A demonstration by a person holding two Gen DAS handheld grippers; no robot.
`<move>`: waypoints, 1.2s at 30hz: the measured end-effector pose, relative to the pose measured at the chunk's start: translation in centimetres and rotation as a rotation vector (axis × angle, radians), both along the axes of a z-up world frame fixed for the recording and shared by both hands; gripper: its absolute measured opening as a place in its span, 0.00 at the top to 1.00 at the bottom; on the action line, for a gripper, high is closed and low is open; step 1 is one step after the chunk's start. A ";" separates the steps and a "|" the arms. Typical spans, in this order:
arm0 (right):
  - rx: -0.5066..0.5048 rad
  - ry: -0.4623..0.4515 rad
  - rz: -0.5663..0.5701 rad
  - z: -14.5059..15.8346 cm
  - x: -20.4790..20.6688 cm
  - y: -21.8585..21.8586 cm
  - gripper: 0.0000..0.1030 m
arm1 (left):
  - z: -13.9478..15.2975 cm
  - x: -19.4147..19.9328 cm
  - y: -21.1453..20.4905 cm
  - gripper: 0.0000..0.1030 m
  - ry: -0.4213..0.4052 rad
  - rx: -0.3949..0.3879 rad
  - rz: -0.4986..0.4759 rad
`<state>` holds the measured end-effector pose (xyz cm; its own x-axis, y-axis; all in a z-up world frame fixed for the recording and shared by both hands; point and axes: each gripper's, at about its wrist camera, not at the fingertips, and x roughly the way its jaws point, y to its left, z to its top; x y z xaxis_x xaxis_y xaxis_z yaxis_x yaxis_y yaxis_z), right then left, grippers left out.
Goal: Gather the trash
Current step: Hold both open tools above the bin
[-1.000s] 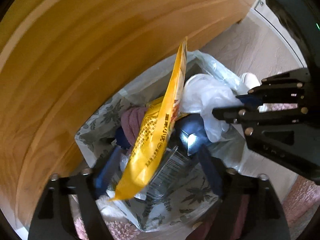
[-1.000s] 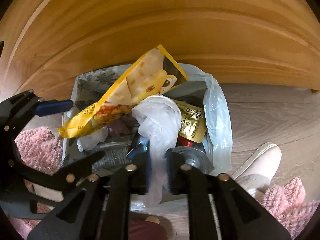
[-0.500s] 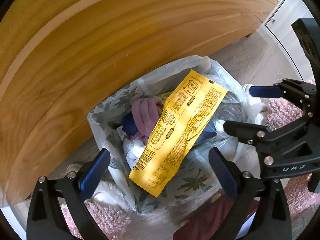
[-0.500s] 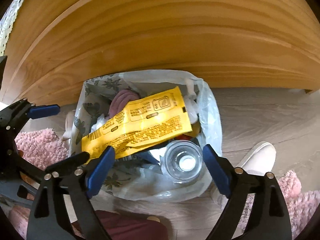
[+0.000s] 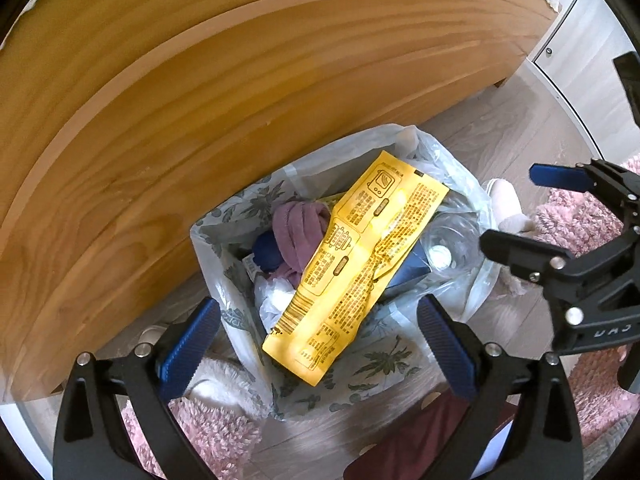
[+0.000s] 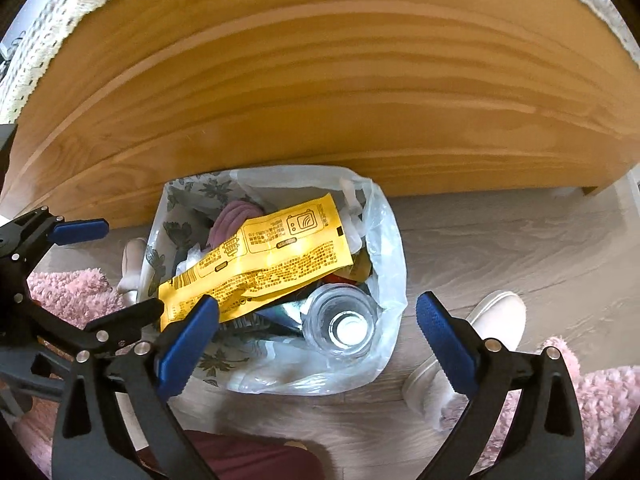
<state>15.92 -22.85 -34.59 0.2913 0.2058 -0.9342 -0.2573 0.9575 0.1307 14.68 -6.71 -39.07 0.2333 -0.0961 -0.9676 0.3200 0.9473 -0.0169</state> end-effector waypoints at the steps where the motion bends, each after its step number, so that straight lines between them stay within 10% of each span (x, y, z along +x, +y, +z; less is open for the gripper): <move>1: -0.005 -0.006 0.000 0.1 -0.1 0.0 0.08 | 0.0 -0.1 0.1 0.07 0.000 0.004 0.005; 36: -0.034 -0.147 -0.055 3.6 -1.7 -2.4 0.08 | 6.6 -0.5 1.4 0.07 -0.216 -0.093 0.096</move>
